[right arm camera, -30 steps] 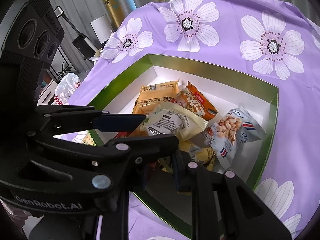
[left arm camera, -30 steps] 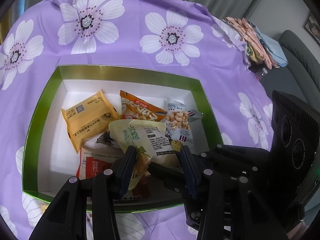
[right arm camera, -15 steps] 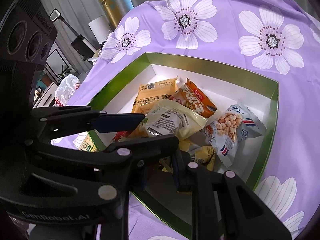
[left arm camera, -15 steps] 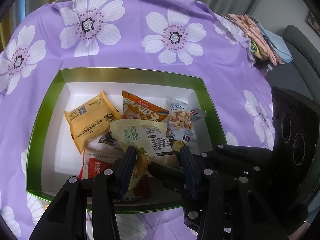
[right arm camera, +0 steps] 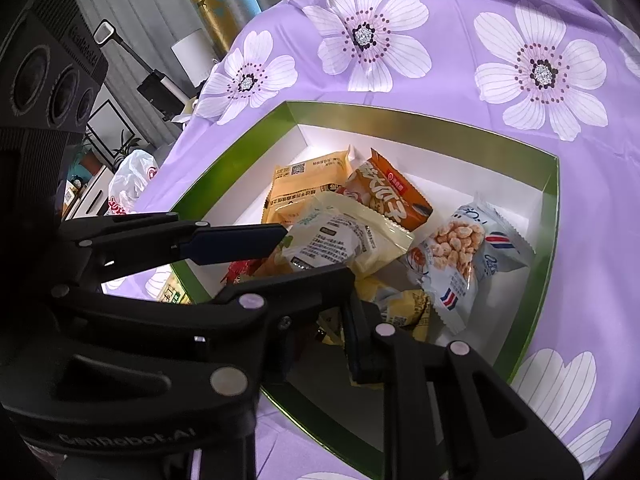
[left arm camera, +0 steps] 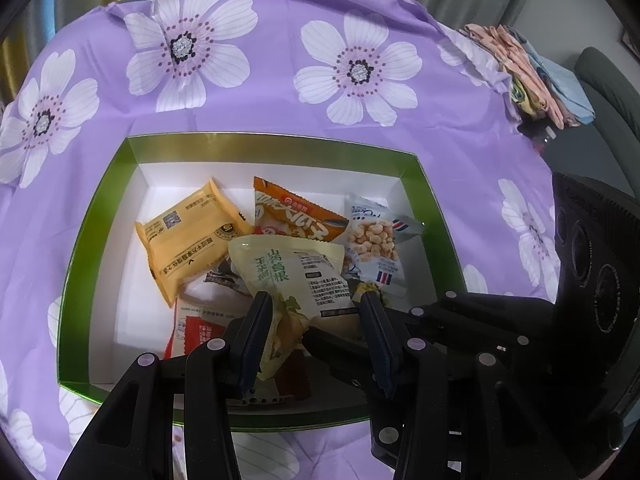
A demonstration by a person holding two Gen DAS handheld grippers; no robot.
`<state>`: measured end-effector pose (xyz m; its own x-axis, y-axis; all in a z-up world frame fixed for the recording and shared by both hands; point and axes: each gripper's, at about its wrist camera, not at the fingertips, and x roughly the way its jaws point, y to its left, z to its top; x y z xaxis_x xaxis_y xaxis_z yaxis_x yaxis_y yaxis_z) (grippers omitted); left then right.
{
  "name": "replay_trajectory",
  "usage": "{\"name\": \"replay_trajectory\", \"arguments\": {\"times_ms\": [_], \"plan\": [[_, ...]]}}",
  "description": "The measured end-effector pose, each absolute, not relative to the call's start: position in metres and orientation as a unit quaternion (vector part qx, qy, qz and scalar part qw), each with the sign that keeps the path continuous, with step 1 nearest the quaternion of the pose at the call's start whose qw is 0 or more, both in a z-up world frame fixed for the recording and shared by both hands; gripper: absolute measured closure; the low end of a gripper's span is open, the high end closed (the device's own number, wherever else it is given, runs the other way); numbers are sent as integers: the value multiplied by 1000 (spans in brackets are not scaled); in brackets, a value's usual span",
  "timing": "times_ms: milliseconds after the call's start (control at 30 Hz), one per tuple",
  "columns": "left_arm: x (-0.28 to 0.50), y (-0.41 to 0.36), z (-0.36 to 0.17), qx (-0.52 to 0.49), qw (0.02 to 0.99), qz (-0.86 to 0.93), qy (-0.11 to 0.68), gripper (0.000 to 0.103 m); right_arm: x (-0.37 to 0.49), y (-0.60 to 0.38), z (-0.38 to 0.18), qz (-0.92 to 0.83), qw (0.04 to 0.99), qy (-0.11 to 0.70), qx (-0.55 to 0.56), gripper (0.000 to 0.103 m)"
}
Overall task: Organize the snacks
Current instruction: 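Lower the white green-print bag into the green box, then open both grippers and raise them out of the green box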
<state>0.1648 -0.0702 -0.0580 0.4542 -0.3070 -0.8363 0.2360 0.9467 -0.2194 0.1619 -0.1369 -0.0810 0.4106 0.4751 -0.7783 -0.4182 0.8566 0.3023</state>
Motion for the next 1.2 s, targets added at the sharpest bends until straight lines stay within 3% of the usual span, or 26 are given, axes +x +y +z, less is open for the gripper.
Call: {"name": "replay_trajectory", "arguments": {"times_ms": [167,333,400,500,567,600,967,1200], "plan": [[166,-70,-58,-34,852,-153,499,57,163,-137,-82,263,839,476,30,77],[166,-68,-59,-33,854,-144,499,50,163,-137,-80,253,842,477,22,63],[166,-67,-60,-31,855,-139,499,44,163,-138,-81,245,843,478,19,53],[166,-66,-61,-33,855,-136,500,38,163,-141,-82,245,843,479,25,55],[167,-64,-61,-32,856,-129,499,24,163,-141,-81,244,843,479,25,55],[167,-63,-61,-32,857,-126,498,22,163,-140,-81,243,843,479,24,54],[166,-62,-58,-29,862,-115,492,14,161,-141,-78,236,848,474,21,48],[161,-61,-51,-24,870,-106,481,7,157,-143,-71,230,855,464,17,39]]}}
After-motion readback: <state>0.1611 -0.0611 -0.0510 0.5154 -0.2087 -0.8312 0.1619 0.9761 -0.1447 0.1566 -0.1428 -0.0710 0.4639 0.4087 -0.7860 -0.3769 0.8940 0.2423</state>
